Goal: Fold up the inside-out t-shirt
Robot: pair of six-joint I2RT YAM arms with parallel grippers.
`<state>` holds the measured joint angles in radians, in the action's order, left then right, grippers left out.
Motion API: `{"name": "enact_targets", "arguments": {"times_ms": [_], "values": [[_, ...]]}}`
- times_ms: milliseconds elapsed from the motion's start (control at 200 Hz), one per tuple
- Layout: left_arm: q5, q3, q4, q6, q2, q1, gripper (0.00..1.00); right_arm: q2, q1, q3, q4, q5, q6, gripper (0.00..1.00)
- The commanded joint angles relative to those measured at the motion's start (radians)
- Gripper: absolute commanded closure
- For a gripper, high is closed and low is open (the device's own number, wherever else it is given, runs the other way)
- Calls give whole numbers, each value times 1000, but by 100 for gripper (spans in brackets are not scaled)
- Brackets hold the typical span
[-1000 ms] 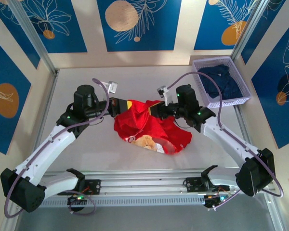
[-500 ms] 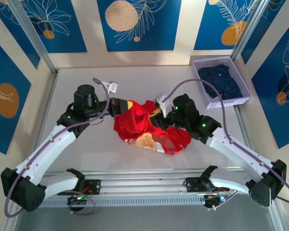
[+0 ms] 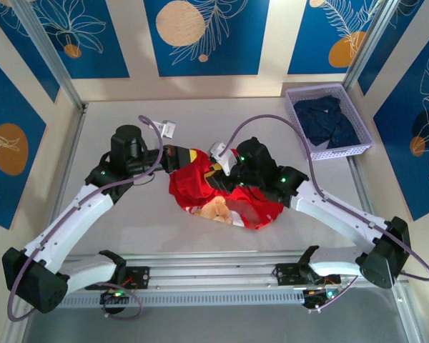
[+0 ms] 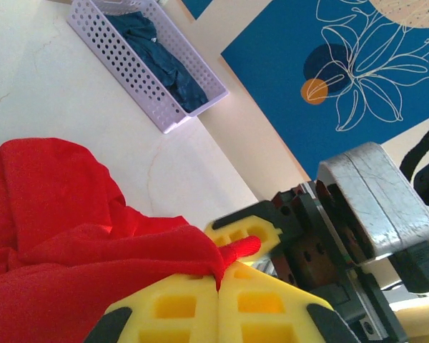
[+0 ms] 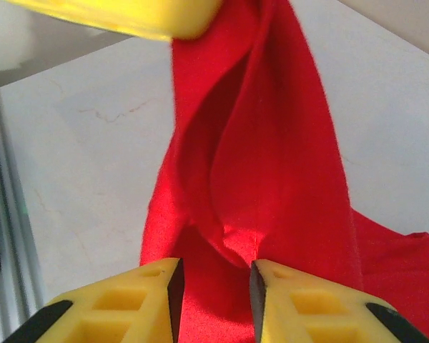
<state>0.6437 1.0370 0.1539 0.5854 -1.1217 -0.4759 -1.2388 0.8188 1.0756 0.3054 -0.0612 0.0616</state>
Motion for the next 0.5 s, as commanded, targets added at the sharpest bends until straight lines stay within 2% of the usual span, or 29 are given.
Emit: {"name": "enact_targets", "arguments": {"times_ms": [0,265,495], "values": [[19,37,3,-15,0,8,100,-32,2,51,-21,-58,28,66],[28,33,6,-25,5,8,100,-90,-20,89,-32,-52,18,65],[29,27,12,-33,9,8,100,-108,-49,96,-66,-30,-4,82]]}}
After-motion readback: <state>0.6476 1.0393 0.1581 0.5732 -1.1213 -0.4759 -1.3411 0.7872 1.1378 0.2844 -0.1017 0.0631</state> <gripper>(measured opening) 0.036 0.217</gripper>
